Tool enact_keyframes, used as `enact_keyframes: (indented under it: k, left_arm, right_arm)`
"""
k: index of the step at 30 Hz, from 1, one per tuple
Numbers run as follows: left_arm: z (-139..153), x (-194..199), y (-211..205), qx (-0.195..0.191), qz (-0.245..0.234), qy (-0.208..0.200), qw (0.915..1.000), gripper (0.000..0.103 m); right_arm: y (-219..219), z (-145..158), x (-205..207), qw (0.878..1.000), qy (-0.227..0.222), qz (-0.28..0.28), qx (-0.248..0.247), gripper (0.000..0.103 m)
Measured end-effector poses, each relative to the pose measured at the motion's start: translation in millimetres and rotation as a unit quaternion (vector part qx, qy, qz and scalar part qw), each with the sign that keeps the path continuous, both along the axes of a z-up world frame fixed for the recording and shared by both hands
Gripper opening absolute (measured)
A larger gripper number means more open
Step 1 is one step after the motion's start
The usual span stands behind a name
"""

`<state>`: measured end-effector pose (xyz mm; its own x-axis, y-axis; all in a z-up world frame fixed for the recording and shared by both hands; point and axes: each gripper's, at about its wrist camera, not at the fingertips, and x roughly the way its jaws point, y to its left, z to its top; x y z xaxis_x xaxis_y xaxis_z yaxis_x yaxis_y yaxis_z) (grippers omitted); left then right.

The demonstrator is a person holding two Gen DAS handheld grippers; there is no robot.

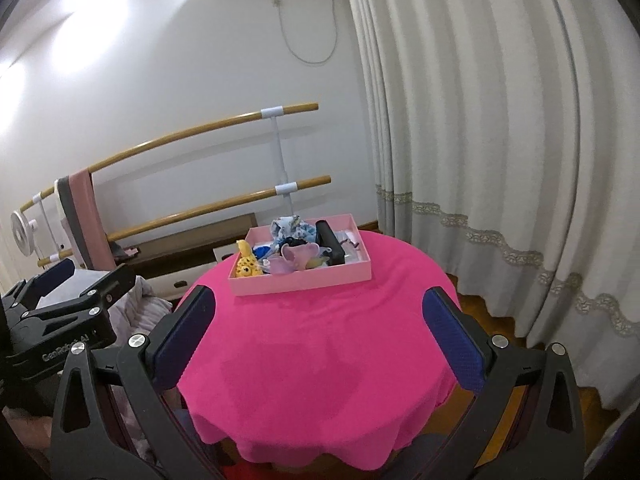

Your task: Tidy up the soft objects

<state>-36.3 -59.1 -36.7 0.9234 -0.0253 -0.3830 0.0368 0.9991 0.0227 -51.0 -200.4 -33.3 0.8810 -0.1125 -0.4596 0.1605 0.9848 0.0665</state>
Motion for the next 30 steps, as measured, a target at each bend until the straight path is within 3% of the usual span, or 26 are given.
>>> enact_keyframes:
  k: [10, 30]
  left_arm:
    - [4.7, -27.1, 1.5, -0.008, 0.022, -0.013, 0.9996, 0.103]
    - [5.4, -21.0, -8.2, -0.007, 0.016, -0.008, 0.9998, 0.103]
  right_arm:
    - [13.1, 8.7, -6.1, 1.0, -0.012, 0.006, -0.014, 0.103]
    - [14.7, 12.0, -13.5, 1.0, -0.014, 0.005, -0.015, 0.103]
